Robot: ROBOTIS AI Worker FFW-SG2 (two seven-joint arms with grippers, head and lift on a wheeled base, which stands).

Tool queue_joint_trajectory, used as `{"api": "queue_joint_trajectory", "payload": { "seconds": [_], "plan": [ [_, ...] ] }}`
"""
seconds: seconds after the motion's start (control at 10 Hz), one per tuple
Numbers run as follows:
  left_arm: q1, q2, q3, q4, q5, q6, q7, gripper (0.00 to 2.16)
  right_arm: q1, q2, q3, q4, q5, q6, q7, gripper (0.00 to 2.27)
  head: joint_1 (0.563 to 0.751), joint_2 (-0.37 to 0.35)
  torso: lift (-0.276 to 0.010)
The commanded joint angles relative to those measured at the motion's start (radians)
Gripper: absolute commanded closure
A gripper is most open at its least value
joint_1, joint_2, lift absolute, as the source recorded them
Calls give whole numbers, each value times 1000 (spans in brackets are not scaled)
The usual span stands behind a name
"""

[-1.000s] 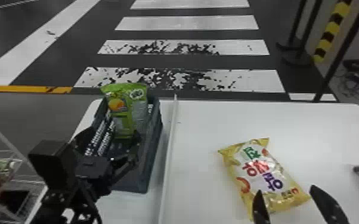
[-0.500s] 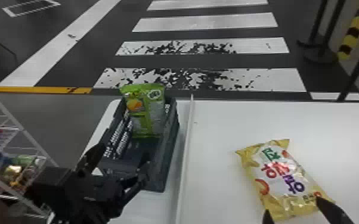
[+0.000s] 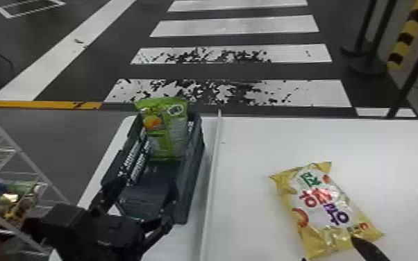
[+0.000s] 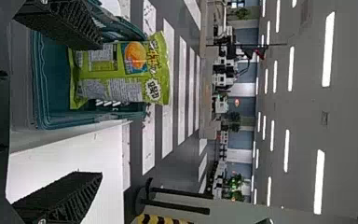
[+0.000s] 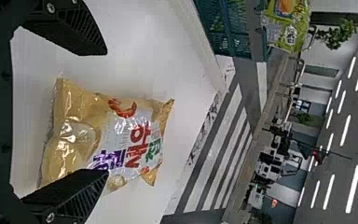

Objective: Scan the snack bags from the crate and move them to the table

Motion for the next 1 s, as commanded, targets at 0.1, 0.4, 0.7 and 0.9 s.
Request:
{"api": "queue_joint_trajectory", "payload": {
  "seconds": [0.1,0.4,0.7,0.9],
  "plan": [
    [7,-4,-7,18,1,-3,-5,29,-45,-63,20,29,39,33,-1,93,695,135,-95],
    [1,-9,-22,46,1,-24,-14,29,-91,-118,45,39,101,131,-1,70,695,93,-95],
    [-1,-14,-28,62,10,-58,-29,29,-140,-167,109,44,159,220,-1,70,695,63,-95],
    [-1,-14,-28,82,11,-71,-34,29,-158,-172,183,56,203,239,-1,70,695,65,-95]
  ]
}}
